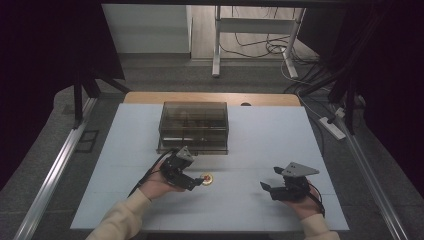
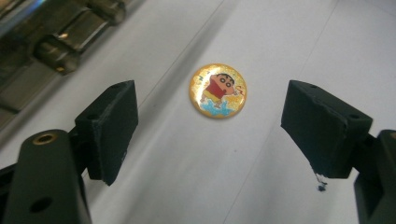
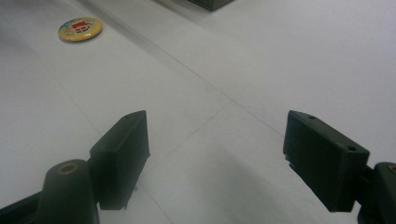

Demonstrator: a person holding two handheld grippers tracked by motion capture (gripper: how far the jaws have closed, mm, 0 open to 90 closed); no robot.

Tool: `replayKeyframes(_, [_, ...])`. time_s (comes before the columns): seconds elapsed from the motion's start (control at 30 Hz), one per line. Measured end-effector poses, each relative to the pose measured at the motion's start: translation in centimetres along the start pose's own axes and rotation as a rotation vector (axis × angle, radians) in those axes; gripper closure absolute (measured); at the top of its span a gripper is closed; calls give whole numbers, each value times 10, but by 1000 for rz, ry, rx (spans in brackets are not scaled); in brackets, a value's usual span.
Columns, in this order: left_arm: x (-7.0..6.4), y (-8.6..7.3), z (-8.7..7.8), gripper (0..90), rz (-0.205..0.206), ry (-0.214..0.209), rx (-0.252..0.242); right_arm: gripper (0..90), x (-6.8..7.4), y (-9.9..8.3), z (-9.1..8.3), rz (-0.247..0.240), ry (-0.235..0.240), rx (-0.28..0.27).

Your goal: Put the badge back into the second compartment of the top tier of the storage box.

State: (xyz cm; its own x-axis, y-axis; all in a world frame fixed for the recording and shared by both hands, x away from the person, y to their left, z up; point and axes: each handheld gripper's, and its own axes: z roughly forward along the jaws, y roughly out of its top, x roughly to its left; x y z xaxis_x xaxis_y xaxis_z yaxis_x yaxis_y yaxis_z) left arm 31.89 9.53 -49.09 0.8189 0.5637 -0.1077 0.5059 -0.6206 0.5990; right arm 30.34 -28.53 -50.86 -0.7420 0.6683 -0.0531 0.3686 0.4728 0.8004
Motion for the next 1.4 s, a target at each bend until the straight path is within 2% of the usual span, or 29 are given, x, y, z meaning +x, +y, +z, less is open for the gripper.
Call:
replayKeyframes(0.63, [-6,11,24,156,46,-17,89,223,1,0,2,-7,4,7])
replayKeyframes(1.4, [-6,23,51,150,76,5,181,223,2,0,3,-13,3,14])
